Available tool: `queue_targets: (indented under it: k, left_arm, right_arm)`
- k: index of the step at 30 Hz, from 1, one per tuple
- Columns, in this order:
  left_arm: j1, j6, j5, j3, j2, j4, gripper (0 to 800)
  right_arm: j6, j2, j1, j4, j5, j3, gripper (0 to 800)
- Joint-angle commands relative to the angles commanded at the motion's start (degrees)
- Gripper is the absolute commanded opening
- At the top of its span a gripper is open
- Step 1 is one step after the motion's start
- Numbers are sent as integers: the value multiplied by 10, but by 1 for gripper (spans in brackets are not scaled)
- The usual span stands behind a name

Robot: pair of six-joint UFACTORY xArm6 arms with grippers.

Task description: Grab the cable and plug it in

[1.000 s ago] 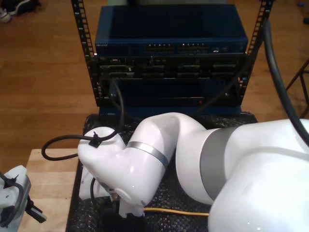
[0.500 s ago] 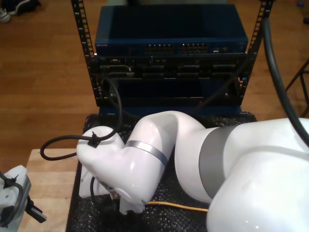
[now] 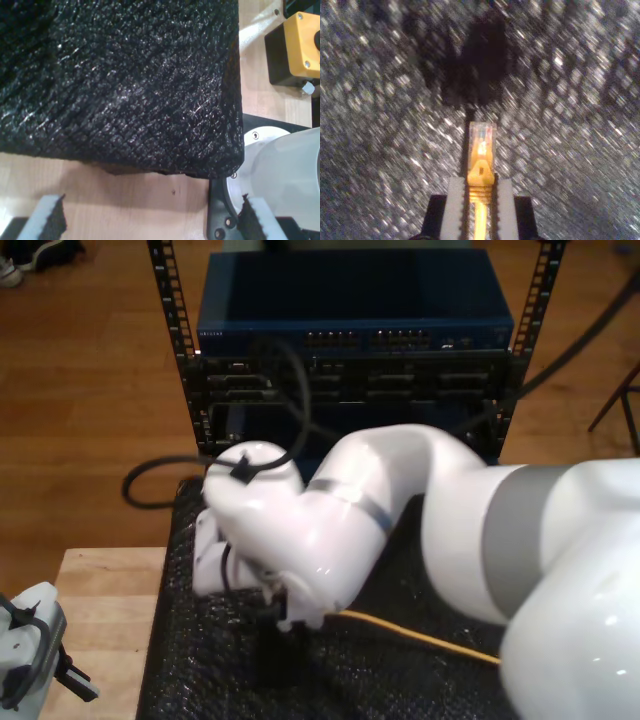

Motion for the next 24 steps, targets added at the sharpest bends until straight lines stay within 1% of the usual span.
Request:
queue_targets:
  k: [2,5,8,10,14,17,20,24]
  left_arm:
    - [-2,-1,12,-7,2,-9,800]
    - [-25,0,42,-14,1,-55,800]
    - [-49,-1,81,-30,2,-100,800]
    - [-65,-1,94,-41,7,-120,800]
    - [-96,-4,95,-61,16,-167,800]
    - [-113,-22,94,-79,33,-205,800]
    - [-126,-40,94,-87,47,-244,800]
    - [-151,-44,89,-87,50,-271,800]
  right_arm:
    - [-12,-15,-15,1,0,7,7]
    - [-40,-37,-32,13,0,11,7]
    - [-75,-53,-47,50,1,11,7]
    - [-113,-64,-62,79,3,11,7]
    - [-177,-85,-99,148,6,11,7]
    - [-207,-101,-122,183,17,11,6]
    - [-222,-115,-137,196,33,11,6]
    - [-236,-140,-149,208,48,13,6]
